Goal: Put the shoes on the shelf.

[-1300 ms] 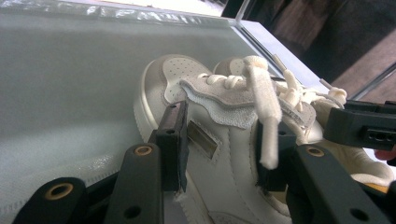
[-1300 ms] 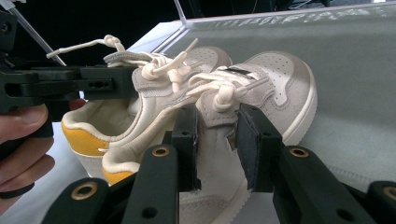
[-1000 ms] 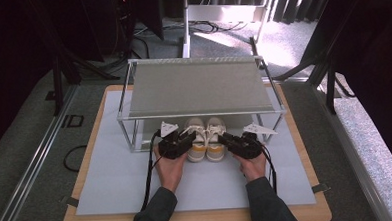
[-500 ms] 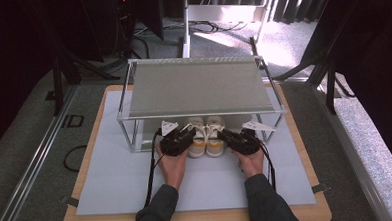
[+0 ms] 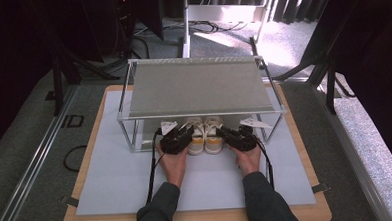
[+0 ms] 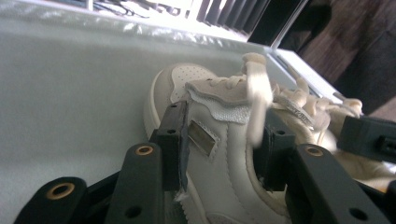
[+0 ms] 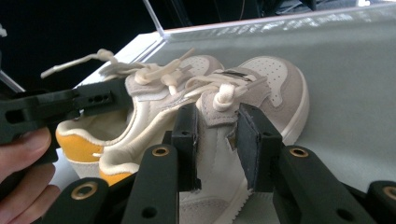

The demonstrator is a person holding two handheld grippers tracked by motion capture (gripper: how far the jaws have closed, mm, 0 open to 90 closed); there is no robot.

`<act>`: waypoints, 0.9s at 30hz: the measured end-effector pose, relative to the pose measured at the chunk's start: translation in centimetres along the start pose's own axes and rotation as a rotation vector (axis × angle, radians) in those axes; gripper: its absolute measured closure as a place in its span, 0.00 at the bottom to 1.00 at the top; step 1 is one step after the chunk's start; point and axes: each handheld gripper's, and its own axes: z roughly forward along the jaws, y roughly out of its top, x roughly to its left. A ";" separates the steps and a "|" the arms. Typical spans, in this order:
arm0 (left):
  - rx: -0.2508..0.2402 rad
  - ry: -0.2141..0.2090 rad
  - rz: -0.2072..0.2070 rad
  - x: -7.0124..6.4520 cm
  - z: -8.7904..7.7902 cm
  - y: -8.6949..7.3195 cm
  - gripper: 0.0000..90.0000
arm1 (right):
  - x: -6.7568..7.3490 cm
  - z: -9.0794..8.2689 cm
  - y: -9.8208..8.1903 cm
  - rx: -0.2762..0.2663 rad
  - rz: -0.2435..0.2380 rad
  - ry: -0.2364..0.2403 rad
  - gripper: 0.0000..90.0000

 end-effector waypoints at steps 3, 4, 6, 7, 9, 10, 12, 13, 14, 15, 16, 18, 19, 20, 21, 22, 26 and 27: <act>0.003 0.027 -0.031 0.4 0.1 -0.1 0.66 | -0.2 0.1 0.0 0.009 0.026 -0.003 0.76; -0.001 0.031 -0.034 0.5 0.1 0.0 0.65 | -0.1 0.1 0.1 0.012 0.017 -0.009 0.75; -0.001 0.050 -0.021 0.4 0.0 0.1 0.59 | 0.0 0.3 0.2 0.011 0.007 -0.025 0.73; -0.002 0.052 -0.017 0.5 -0.1 0.1 0.57 | 0.0 0.2 0.2 0.011 0.011 -0.032 0.70; -0.009 0.044 -0.010 0.6 -0.5 0.1 0.51 | 0.0 0.1 0.2 0.011 0.033 -0.023 0.65; -0.020 0.041 -0.015 0.6 -0.7 0.1 0.50 | 0.0 0.0 0.2 0.012 0.036 -0.032 0.61; -0.037 0.020 -0.015 0.5 -1.1 0.1 0.46 | 0.2 -0.4 0.1 0.007 0.047 -0.040 0.57; -0.039 0.013 -0.010 0.4 -1.4 0.0 0.45 | 0.3 -0.7 0.1 0.001 0.049 -0.037 0.55; -0.043 0.003 -0.001 0.3 -1.7 0.0 0.44 | 0.3 -0.9 0.0 -0.020 0.028 -0.040 0.53; -0.047 -0.001 0.005 0.2 -2.0 -0.1 0.44 | 0.6 -1.3 -0.1 -0.025 0.038 -0.035 0.51; -0.054 -0.015 0.003 0.2 -2.4 -0.1 0.43 | 0.8 -1.7 -0.1 -0.035 0.036 -0.032 0.49; -0.054 -0.037 0.008 0.2 -2.9 -0.1 0.41 | 1.4 -2.3 -0.2 -0.051 0.009 -0.018 0.45; -0.059 -0.057 0.016 0.1 -3.3 -0.1 0.40 | 1.8 -2.6 -0.2 -0.053 -0.004 -0.011 0.43; -0.056 -0.068 0.027 0.1 -3.5 -0.2 0.39 | 2.2 -2.8 -0.3 -0.049 -0.037 -0.012 0.41; -0.049 -0.088 0.045 0.0 -3.8 -0.2 0.37 | 2.5 -2.9 -0.3 -0.040 -0.055 -0.011 0.39; -0.046 -0.101 0.052 -0.1 -4.0 -0.3 0.35 | 3.0 -2.9 -0.4 -0.023 -0.083 -0.012 0.37; 0.009 -0.136 0.119 -0.6 -4.1 -0.7 0.28 | 3.8 -2.4 -1.0 0.031 -0.162 -0.052 0.33; 0.036 -0.141 0.137 -0.6 -3.9 -0.8 0.27 | 3.9 -2.3 -1.2 0.044 -0.171 -0.053 0.32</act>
